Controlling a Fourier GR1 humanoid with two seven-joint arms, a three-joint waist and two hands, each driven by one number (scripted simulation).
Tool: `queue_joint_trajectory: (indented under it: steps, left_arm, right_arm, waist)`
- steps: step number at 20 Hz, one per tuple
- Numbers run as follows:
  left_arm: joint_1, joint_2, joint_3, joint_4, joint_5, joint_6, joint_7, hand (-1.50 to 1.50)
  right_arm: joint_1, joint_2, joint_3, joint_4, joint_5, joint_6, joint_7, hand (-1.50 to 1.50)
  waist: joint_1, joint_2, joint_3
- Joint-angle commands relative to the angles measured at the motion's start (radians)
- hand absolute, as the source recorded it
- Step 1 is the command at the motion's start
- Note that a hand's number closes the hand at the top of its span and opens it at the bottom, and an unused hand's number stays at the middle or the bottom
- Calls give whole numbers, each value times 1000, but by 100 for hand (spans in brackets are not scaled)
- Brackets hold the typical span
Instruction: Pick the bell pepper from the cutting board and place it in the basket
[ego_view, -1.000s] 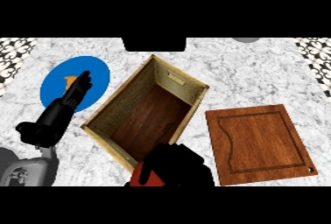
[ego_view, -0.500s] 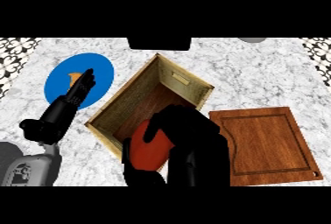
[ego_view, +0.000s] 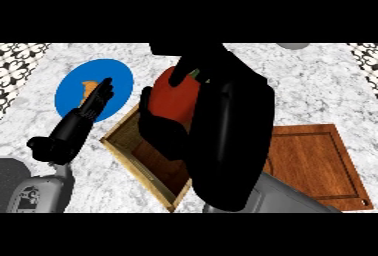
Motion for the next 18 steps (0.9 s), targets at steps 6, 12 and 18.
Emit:
queue_joint_trajectory:
  steps: [6, 12, 18]
  left_arm:
    - [22, 8, 15, 17, -8, 4, -37, 0]
    - [-28, 28, 54, 38, 19, -6, -17, 0]
    - [24, -16, 13, 37, -27, 31, -54, 0]
  right_arm:
    - [-106, 12, -75, 175, -87, -47, 206, 150]
    - [-66, 12, -96, 233, -20, -120, 109, 150]
    - [-32, 12, -137, 256, 86, -186, 43, 150]
  waist:
    - [-19, 10, 3]
    - [-34, 10, 4]
    - [-44, 10, 4]
